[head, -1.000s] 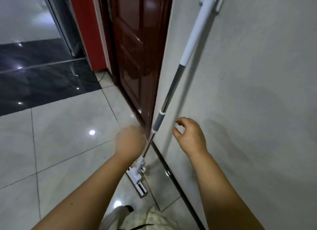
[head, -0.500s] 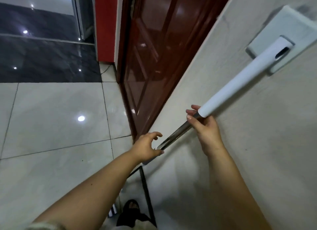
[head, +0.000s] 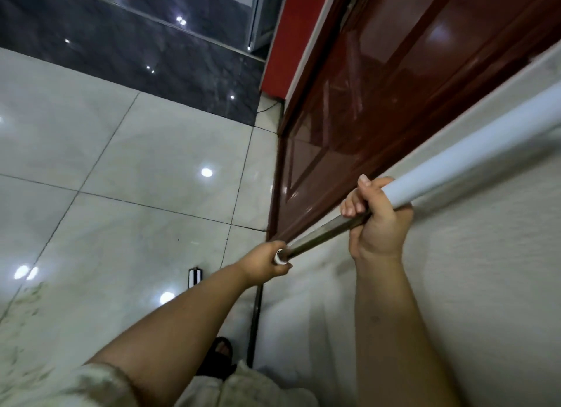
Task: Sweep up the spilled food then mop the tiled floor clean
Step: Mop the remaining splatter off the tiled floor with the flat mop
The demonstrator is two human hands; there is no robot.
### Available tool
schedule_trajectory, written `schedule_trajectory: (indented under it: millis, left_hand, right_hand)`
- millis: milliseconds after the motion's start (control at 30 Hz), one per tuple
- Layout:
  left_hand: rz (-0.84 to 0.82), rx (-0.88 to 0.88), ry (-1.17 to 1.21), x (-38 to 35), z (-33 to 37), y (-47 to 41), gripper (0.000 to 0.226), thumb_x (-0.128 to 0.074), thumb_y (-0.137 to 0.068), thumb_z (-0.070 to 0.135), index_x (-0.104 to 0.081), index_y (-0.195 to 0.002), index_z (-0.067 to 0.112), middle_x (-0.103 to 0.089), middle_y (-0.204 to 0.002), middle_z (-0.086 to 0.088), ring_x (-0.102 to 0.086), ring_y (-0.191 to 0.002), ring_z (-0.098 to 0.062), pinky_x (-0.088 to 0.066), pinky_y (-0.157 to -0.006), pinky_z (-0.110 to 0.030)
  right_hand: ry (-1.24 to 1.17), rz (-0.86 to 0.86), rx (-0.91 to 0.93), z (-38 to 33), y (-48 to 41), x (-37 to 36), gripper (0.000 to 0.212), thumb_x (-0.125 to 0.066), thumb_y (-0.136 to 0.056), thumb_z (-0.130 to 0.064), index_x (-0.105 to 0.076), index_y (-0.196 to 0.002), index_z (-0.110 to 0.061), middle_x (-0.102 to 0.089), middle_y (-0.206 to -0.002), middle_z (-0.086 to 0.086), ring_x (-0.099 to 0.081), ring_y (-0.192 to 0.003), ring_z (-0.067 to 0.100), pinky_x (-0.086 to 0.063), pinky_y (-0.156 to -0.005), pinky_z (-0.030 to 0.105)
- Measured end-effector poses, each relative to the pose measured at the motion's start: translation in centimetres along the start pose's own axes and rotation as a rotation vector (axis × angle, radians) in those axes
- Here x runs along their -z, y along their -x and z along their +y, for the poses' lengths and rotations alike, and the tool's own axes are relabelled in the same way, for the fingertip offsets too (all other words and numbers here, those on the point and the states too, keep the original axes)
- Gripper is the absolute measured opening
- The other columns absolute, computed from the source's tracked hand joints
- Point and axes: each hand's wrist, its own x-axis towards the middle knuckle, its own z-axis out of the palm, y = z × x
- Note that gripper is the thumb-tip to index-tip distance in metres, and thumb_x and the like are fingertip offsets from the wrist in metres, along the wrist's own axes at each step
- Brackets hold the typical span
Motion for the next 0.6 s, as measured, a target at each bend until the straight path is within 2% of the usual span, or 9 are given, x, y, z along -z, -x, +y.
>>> schedule_trajectory:
  millis: [67, 133, 233, 267, 400, 600]
  left_hand:
    - [0.008, 0.004, -0.024, 1.5, -0.3, 0.3, 0.029, -0.070, -0.083, 0.029, -0.060, -0.104, 0.013, -0.064, -0.092, -0.004, -0.060, -0.082, -0.019, -0.045, -0.071, -0.027]
    - [0.019, 0.013, -0.018, 3.4, -0.8, 1.0, 0.027, -0.070, -0.082, 0.029, -0.060, -0.102, 0.014, -0.065, -0.091, -0.003, -0.062, -0.082, -0.020, -0.047, -0.072, -0.027]
    - [0.081, 0.009, -0.002, 7.3, -1.6, 2.8, 0.017, -0.069, -0.084, 0.025, -0.053, -0.090, 0.022, -0.055, -0.076, 0.010, -0.053, -0.067, -0.005, -0.037, -0.055, -0.008]
    - [0.107, 0.009, 0.000, 8.7, -2.0, 3.5, 0.017, -0.069, -0.085, 0.024, -0.052, -0.090, 0.023, -0.053, -0.074, 0.011, -0.050, -0.065, -0.003, -0.035, -0.054, -0.009]
    - [0.221, 0.044, -0.002, 15.1, -5.0, 6.7, 0.015, -0.066, -0.084, 0.020, -0.051, -0.086, 0.022, -0.052, -0.074, 0.006, -0.050, -0.067, -0.012, -0.036, -0.056, -0.022]
    - [0.408, 0.201, -0.015, 25.1, -13.8, 13.7, 0.015, -0.060, -0.082, 0.013, -0.051, -0.084, 0.024, -0.056, -0.076, 0.001, -0.052, -0.068, -0.018, -0.039, -0.057, -0.027]
  right_hand:
    - [0.016, 0.000, 0.014, 0.0, -0.1, -1.9, 0.024, -0.064, -0.076, 0.000, -0.046, -0.062, -0.008, -0.038, -0.047, 0.002, -0.039, -0.040, 0.016, -0.037, -0.046, 0.023]
    - [0.023, -0.015, 0.027, 0.1, -0.2, -4.1, 0.024, -0.063, -0.077, 0.000, -0.046, -0.063, -0.008, -0.039, -0.046, 0.002, -0.040, -0.039, 0.016, -0.037, -0.046, 0.024]
    - [0.032, -0.045, 0.030, 0.6, 0.2, -8.0, 0.026, -0.063, -0.079, -0.001, -0.047, -0.061, -0.011, -0.040, -0.046, 0.001, -0.041, -0.039, 0.015, -0.038, -0.047, 0.024]
    - [0.034, -0.058, 0.031, 0.9, 0.4, -9.3, 0.027, -0.063, -0.081, -0.001, -0.047, -0.061, -0.012, -0.041, -0.047, 0.001, -0.041, -0.040, 0.015, -0.038, -0.047, 0.024]
    - [0.005, -0.108, 0.008, 2.7, 1.2, -15.2, 0.031, -0.058, -0.090, 0.001, -0.046, -0.065, -0.013, -0.040, -0.048, 0.001, -0.041, -0.042, 0.014, -0.039, -0.048, 0.025]
    - [0.002, -0.210, -0.152, 10.4, 4.0, -24.3, 0.026, -0.059, -0.090, -0.002, -0.048, -0.070, -0.014, -0.044, -0.054, 0.003, -0.048, -0.051, 0.017, -0.051, -0.059, 0.034]
